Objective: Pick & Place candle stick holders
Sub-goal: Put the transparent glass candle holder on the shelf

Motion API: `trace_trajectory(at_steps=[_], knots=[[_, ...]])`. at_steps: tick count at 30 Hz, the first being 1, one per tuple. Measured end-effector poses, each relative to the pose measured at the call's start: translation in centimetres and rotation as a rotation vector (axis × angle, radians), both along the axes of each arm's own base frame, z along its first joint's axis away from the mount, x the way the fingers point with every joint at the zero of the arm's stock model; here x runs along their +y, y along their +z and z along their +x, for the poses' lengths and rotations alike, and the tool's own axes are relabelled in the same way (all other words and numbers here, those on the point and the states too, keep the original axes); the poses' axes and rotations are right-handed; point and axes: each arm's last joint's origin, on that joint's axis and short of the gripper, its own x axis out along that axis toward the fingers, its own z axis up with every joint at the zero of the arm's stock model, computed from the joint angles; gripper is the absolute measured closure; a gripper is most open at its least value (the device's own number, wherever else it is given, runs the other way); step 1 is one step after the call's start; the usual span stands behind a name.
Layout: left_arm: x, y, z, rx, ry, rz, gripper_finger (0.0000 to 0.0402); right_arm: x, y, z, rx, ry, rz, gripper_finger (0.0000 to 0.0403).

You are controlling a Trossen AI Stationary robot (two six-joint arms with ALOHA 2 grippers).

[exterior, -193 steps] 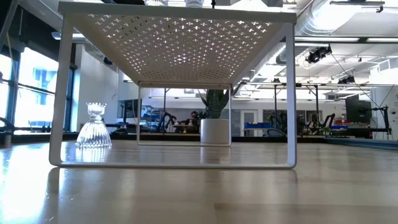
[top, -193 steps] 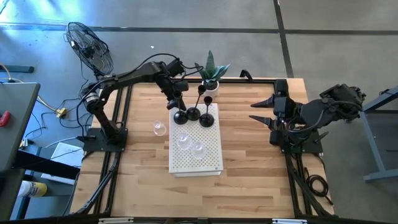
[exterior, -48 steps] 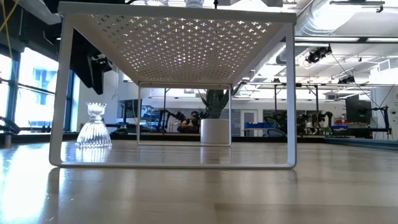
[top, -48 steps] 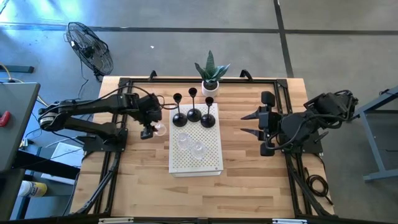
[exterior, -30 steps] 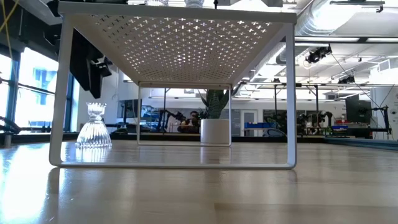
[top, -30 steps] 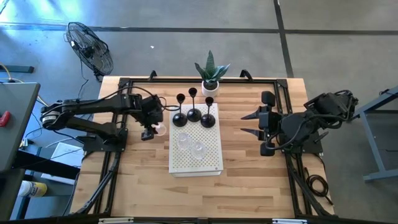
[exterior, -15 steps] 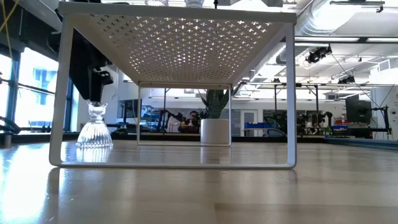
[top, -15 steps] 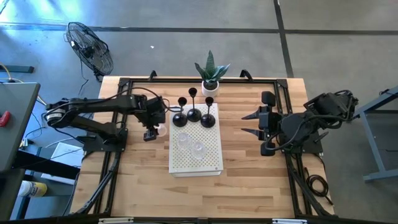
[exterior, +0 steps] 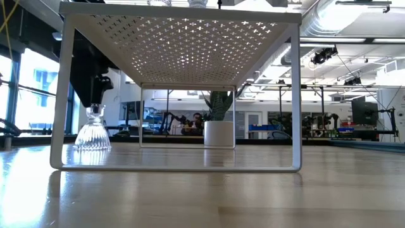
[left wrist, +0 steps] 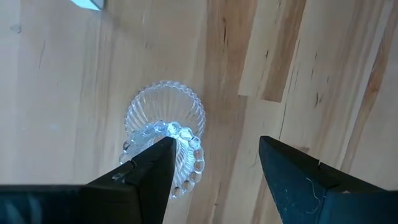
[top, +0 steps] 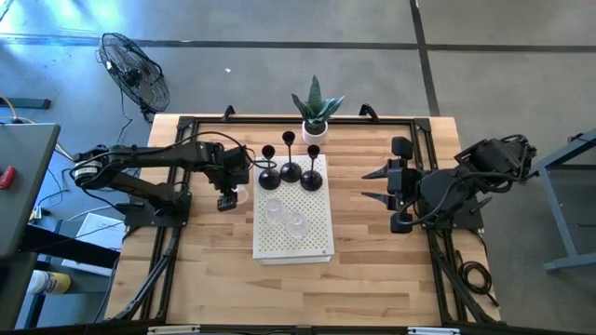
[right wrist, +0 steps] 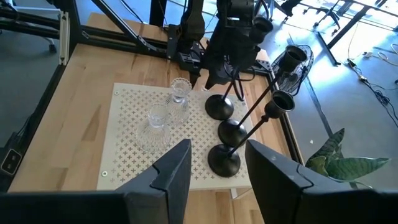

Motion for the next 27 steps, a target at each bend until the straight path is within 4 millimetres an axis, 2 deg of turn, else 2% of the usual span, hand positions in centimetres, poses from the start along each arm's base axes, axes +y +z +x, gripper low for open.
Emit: trace_trajectory(at_steps=[27], knots=[[0.0, -0.08, -0.31, 0.053, 0.187, -0.032, 0.0174, 0.02, 0.06, 0.04, -0.008, -0.002, 0.008, 0.0258]])
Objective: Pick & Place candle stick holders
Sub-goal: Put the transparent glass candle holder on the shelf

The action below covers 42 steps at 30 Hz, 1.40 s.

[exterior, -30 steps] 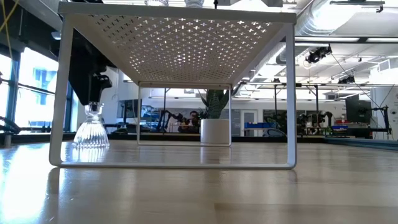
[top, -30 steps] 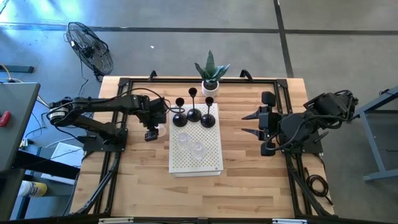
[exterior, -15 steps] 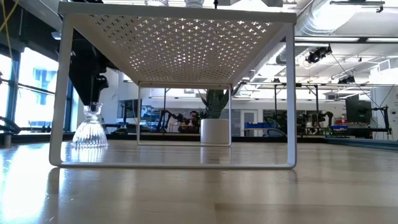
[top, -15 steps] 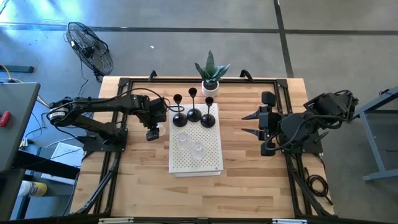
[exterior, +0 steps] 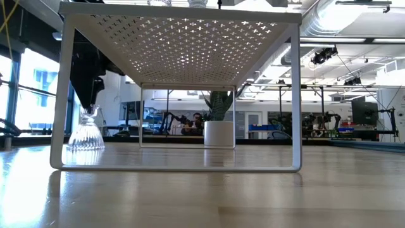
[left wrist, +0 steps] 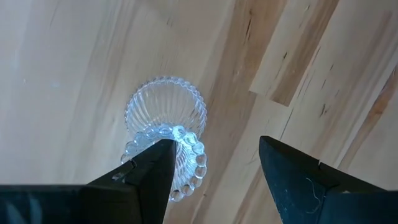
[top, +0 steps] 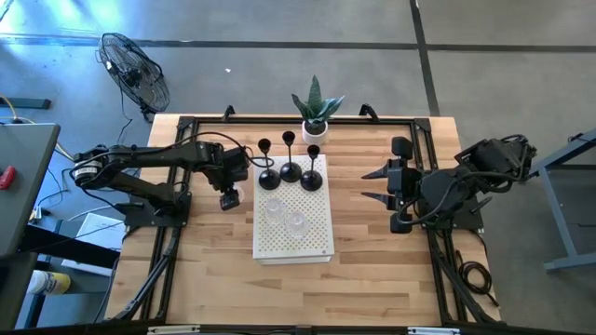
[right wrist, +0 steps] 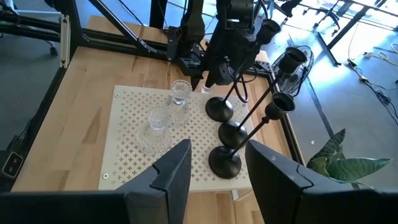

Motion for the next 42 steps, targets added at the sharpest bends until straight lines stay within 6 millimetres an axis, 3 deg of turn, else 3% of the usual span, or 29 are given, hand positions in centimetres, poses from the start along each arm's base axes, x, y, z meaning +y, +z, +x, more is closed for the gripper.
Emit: trace_trajectory(at_steps=[18, 23, 32, 42], knots=[[0.1, -0.1, -0.3, 0.052, 0.21, 0.013, 0.0182, 0.0, 0.0, 0.0, 0.004, 0.009, 0.019, 0.0258], [0.1, -0.1, -0.3, 0.056, 0.22, 0.02, 0.0235, 0.0, 0.0, 0.0, 0.004, 0.008, 0.02, 0.0258], [0.2, 0.0, -0.4, 0.064, 0.189, 0.038, 0.0374, 0.0, 0.0, 0.0, 0.003, 0.007, 0.019, 0.0258], [0.1, -0.1, -1.1, 0.146, 0.196, 0.058, 0.0374, 0.1, 0.1, 0.1, -0.011, 0.005, 0.025, 0.0258]])
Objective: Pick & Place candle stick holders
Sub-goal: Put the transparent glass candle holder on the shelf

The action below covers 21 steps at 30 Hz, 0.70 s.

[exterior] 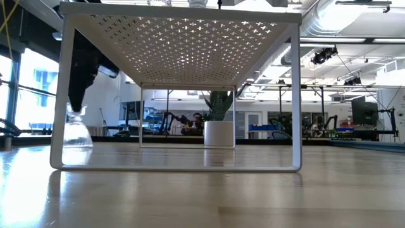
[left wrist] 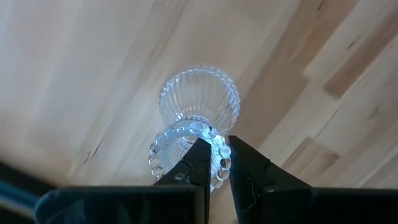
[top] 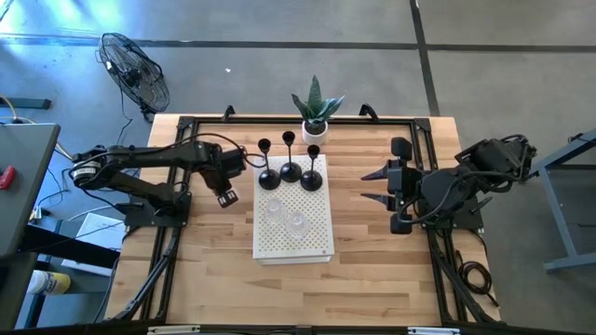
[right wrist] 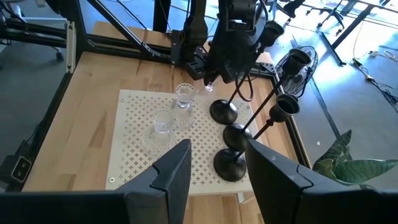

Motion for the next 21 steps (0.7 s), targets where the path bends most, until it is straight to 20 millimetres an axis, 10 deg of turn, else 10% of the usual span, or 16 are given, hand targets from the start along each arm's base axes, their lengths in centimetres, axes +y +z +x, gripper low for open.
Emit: trace_trajectory(at_steps=[10, 21], knots=[[-0.4, 1.3, -1.7, 0.098, 0.009, 0.004, 0.0389, 0.0, 0.1, 0.1, -0.012, 0.001, 0.005, 0.0258], [-1.3, 8.4, -4.6, 0.053, 0.058, -0.006, 0.0389, 0.5, 0.8, 0.5, -0.071, 0.097, 0.0, 0.0258]])
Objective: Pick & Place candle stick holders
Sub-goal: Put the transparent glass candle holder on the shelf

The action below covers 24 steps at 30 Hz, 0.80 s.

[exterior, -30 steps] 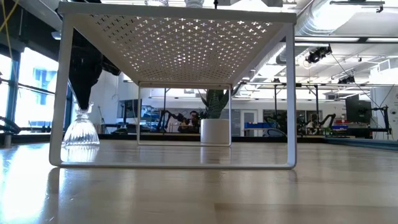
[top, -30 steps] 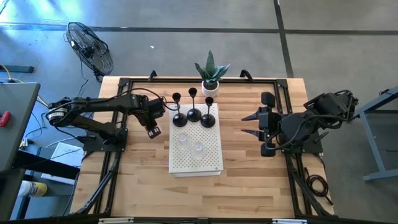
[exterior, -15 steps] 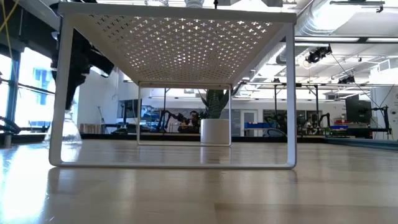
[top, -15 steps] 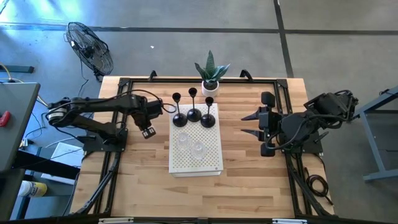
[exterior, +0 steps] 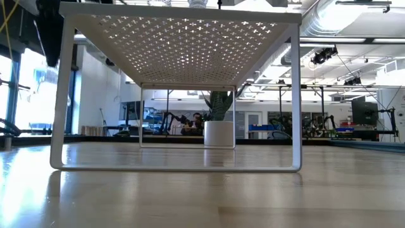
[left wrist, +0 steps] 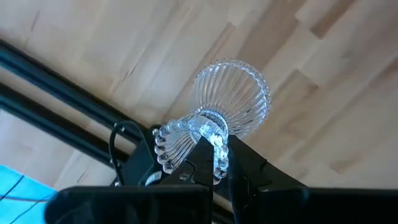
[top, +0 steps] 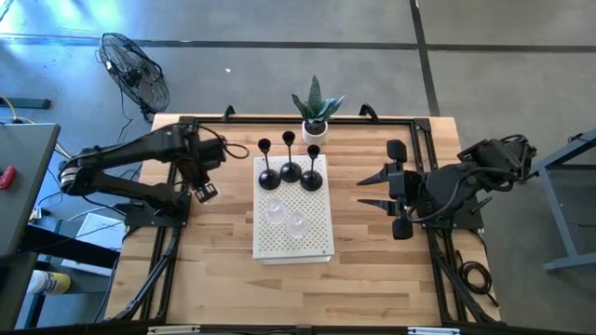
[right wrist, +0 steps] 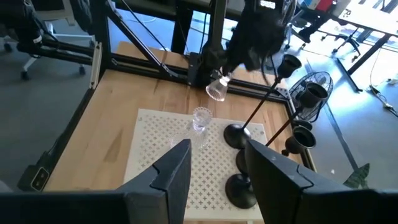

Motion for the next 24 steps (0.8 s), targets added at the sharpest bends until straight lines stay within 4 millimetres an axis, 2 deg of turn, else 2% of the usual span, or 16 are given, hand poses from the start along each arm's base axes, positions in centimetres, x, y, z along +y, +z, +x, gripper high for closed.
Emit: trace_trajectory(at_steps=[3, 6, 10, 15, 24], knots=[[-0.3, 2.0, -0.9, -0.035, 0.021, 0.002, 0.0389, 0.0, 0.0, 0.0, 0.0, 0.0, 0.0, 0.0258], [-0.7, 4.2, -1.7, -0.182, 0.02, -0.031, 0.0389, 0.0, 0.0, 0.0, 0.001, 0.003, 0.002, 0.0258], [-1.3, 6.9, -2.7, -0.293, 0.051, -0.029, 0.0389, 0.0, 0.0, 0.0, 0.004, 0.016, 0.0, 0.0258], [-2.6, 9.5, -3.1, -0.397, -0.011, -0.011, 0.0389, 0.0, 0.0, 0.0, 0.005, 0.024, -0.012, 0.0258], [-5.4, 13.0, -2.7, -0.513, -0.089, 0.049, 0.0389, 0.1, 0.0, 0.0, 0.004, 0.043, -0.008, 0.0258]])
